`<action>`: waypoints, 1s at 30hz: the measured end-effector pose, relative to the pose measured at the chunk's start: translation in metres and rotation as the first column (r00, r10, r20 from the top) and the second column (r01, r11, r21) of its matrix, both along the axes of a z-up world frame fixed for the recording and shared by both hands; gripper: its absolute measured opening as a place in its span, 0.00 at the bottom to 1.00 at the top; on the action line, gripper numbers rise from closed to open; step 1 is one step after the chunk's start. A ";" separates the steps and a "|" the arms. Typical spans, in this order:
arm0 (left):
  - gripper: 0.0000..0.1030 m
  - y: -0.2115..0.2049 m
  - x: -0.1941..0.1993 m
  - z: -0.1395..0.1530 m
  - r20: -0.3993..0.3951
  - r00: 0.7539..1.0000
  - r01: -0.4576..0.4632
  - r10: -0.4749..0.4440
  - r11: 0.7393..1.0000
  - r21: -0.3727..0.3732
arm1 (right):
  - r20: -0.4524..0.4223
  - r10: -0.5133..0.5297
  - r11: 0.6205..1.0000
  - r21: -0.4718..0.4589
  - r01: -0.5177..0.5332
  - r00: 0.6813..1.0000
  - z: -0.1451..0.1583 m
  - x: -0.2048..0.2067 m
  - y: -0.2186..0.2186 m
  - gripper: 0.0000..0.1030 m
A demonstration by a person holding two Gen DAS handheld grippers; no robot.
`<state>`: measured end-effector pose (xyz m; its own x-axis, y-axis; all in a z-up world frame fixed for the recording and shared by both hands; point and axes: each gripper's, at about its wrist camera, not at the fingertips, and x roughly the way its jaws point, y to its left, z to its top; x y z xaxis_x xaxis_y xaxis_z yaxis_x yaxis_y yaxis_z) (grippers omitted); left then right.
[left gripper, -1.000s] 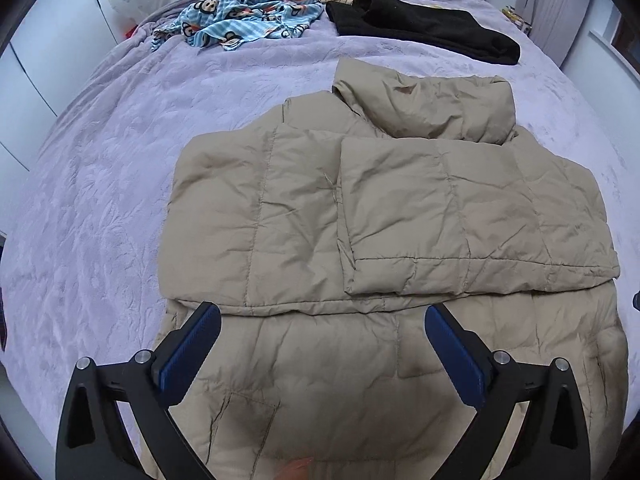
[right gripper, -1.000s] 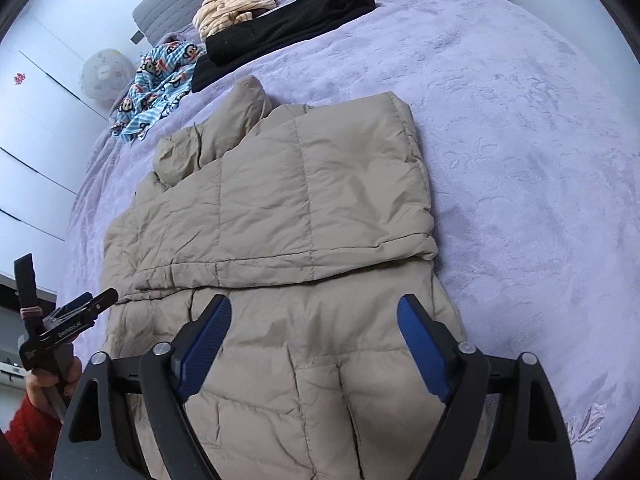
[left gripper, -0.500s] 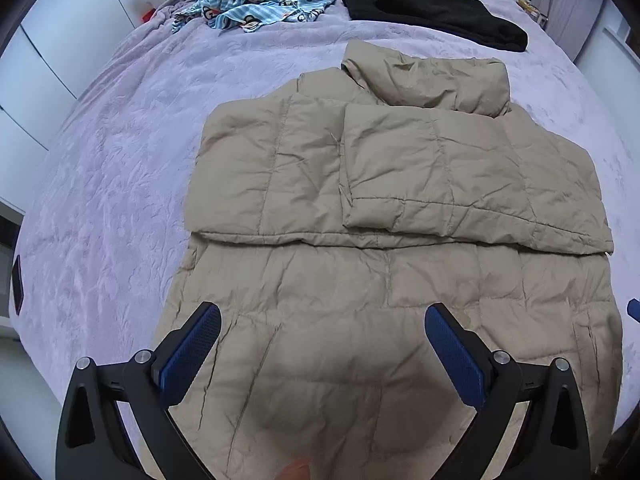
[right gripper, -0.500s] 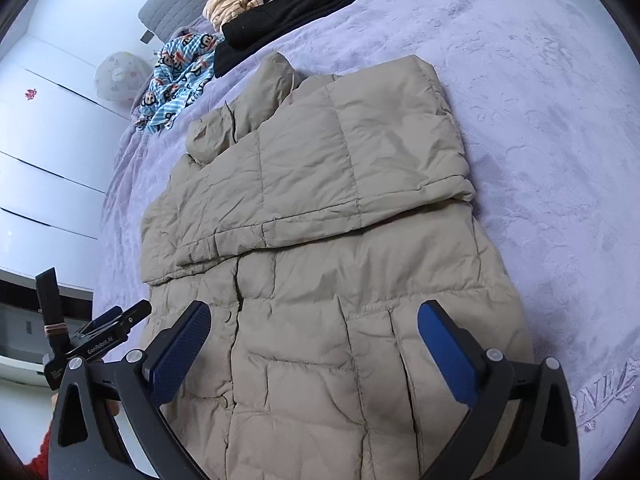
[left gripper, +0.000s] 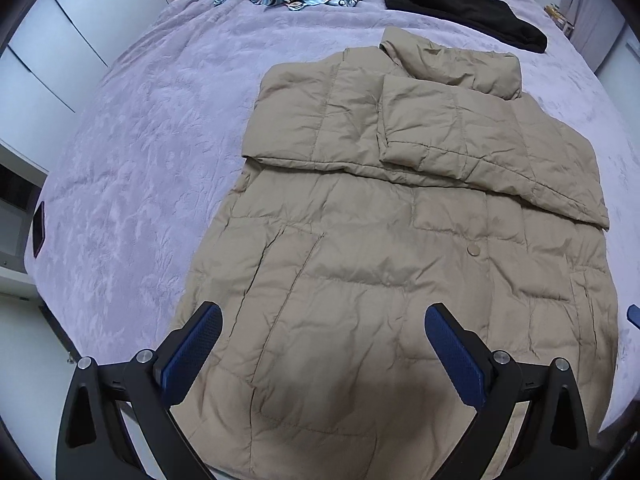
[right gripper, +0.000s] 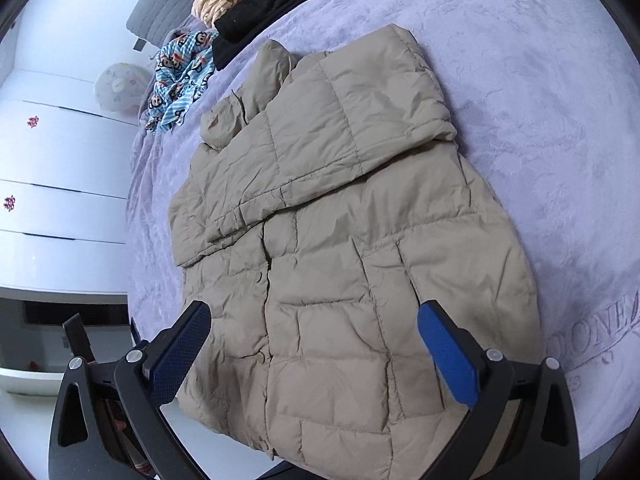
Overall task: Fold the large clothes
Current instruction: 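Grasp the jacket hem with both tools and lift it toward the collar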
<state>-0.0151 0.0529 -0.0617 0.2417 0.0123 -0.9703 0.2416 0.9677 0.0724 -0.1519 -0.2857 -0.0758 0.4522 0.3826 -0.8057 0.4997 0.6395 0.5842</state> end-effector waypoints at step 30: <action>0.99 0.181 -0.090 -0.043 -0.277 0.957 -0.190 0.085 0.906 -0.379 | -0.166 -0.255 0.951 0.137 0.279 0.953 -0.034 -0.148 0.081 0.99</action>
